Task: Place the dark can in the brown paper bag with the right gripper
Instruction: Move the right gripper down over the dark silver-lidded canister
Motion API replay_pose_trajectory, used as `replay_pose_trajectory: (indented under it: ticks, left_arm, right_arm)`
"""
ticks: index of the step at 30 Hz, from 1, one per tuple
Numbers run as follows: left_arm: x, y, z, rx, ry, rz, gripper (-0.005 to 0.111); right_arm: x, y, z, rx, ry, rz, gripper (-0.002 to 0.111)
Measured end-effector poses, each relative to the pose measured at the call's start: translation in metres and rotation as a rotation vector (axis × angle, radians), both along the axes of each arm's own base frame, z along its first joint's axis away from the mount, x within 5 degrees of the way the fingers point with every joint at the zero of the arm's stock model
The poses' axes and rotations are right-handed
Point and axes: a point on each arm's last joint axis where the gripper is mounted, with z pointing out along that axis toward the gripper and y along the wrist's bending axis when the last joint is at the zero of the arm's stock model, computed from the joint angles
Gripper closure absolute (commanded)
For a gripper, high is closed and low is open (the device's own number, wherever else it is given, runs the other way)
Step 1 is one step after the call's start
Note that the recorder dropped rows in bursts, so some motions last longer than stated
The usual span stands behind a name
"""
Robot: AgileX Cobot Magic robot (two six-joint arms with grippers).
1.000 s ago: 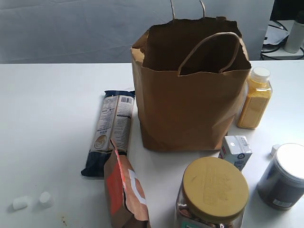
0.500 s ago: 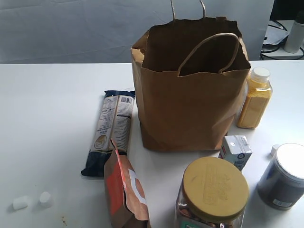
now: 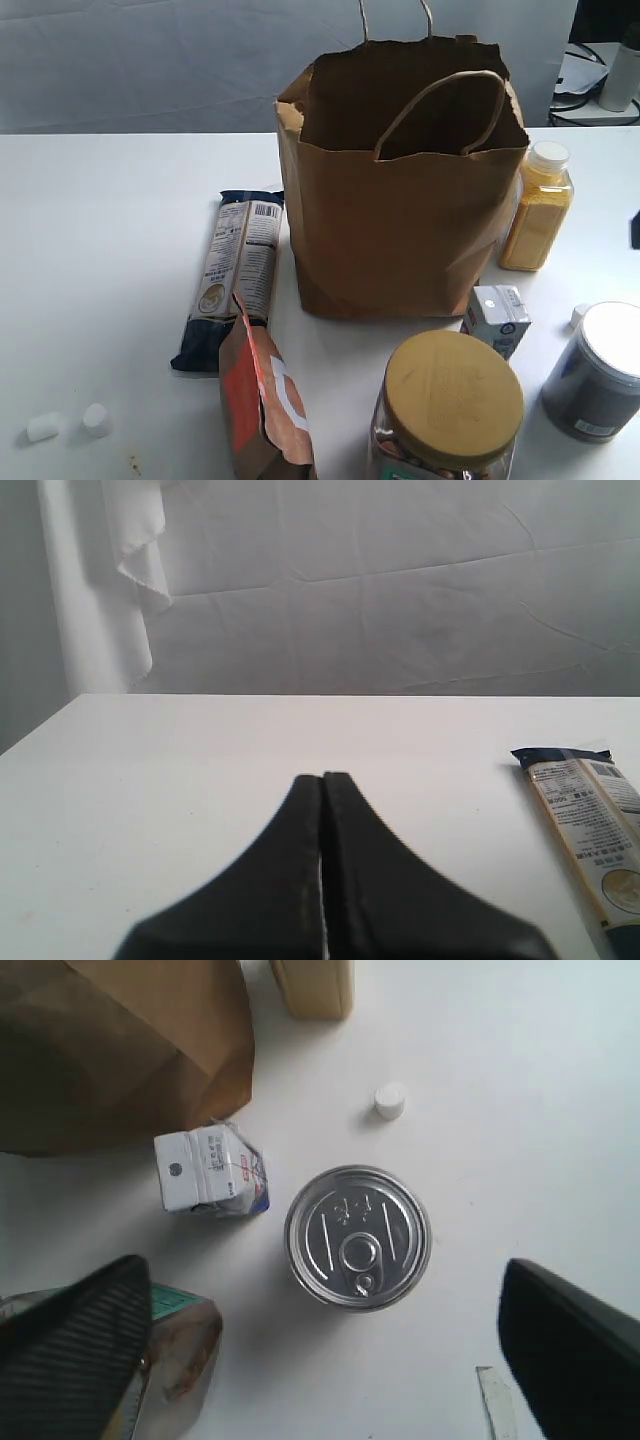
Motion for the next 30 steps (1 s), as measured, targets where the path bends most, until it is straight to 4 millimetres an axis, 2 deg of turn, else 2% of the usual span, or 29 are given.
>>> replay_pose_trajectory:
  ticks: [13, 18, 27, 30]
  left_arm:
    - [0.000, 0.000, 0.000, 0.000, 0.000, 0.000, 0.107]
    - [0.000, 0.000, 0.000, 0.000, 0.000, 0.000, 0.107]
    - [0.000, 0.000, 0.000, 0.000, 0.000, 0.000, 0.107]
    - [0.000, 0.000, 0.000, 0.000, 0.000, 0.000, 0.107]
  right_arm:
    - [0.046, 0.028, -0.057, -0.169, 0.230, -0.033, 0.010]
    - [0.044, 0.024, -0.083, -0.201, 0.283, -0.046, 0.010]
    - [0.044, 0.021, -0.136, -0.152, 0.255, -0.033, 0.010]
    - [0.049, 0.023, -0.149, -0.161, 0.266, -0.015, 0.016]
